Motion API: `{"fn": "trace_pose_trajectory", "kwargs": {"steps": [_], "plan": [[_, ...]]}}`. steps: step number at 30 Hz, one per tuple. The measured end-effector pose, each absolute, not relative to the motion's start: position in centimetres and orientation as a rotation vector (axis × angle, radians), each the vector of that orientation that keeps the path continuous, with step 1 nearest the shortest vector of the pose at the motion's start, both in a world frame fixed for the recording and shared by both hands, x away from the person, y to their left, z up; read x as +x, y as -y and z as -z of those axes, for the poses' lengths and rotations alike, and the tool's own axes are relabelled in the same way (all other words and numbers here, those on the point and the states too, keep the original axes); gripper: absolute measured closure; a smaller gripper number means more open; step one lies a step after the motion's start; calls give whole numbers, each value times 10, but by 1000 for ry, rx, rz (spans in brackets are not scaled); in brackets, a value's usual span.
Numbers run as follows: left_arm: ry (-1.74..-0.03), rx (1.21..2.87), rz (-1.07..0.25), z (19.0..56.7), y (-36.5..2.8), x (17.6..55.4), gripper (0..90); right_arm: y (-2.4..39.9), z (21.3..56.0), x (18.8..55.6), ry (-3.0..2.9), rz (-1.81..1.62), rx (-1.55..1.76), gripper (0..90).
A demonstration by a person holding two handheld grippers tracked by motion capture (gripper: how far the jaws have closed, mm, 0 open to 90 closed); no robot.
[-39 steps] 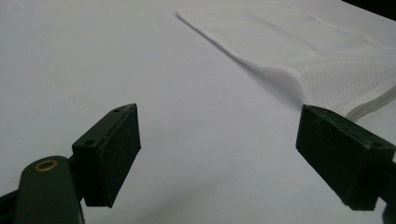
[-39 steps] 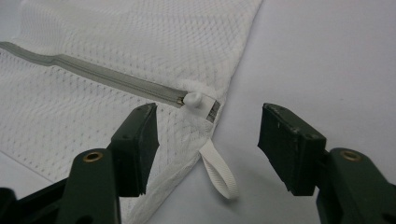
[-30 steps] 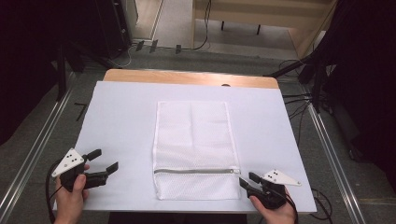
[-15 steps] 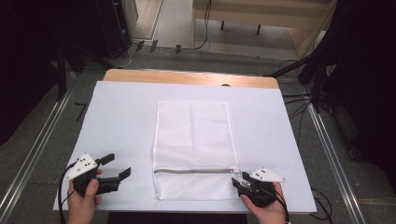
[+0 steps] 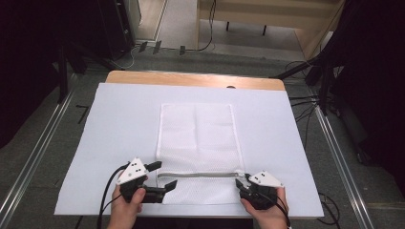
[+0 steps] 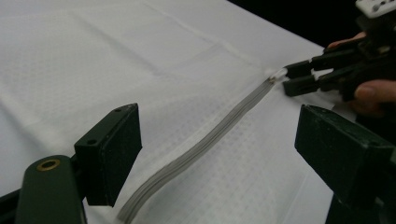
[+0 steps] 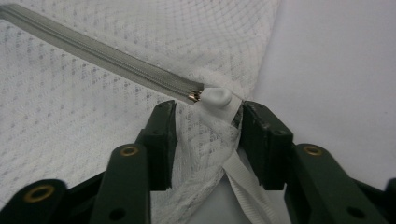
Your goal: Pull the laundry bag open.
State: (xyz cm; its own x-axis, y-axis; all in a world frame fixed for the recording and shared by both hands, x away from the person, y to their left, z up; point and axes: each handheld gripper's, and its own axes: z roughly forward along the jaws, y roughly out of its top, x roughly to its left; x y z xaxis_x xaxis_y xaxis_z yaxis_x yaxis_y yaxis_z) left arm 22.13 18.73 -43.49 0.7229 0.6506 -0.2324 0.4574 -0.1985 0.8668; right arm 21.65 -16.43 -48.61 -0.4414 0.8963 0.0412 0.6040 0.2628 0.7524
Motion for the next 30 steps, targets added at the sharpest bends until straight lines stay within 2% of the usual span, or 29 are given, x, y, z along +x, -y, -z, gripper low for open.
{"fn": "trace_pose_trajectory", "kwargs": {"steps": [4,6,9,11,13,14,19,23,26,30], "plan": [[-826,1857,-169,432,-153,228,152,163,485,215,-2148,-1003,1359,810],[-808,1888,-169,433,-134,229,161,162,484,215,-2157,-1006,1342,854],[-814,1938,-186,436,-106,231,246,162,483,214,-2164,-1018,1336,869],[-828,1945,-146,438,-91,234,287,162,482,213,-2156,-1034,1325,870],[-863,1959,-123,442,-77,239,461,162,479,211,-2141,-1053,1302,871],[-877,1970,-113,445,-71,242,514,161,478,210,-2135,-1061,1287,871],[-923,1969,10,457,-53,253,668,161,469,206,-2086,-1116,1260,872],[-945,1991,-4,464,-49,257,777,162,464,204,-2065,-1167,1226,873],[-950,1998,2,468,-49,260,809,161,460,203,-2055,-1218,1224,875],[-919,1983,24,467,-51,260,783,157,456,200,-2052,-1239,1197,876]]}}
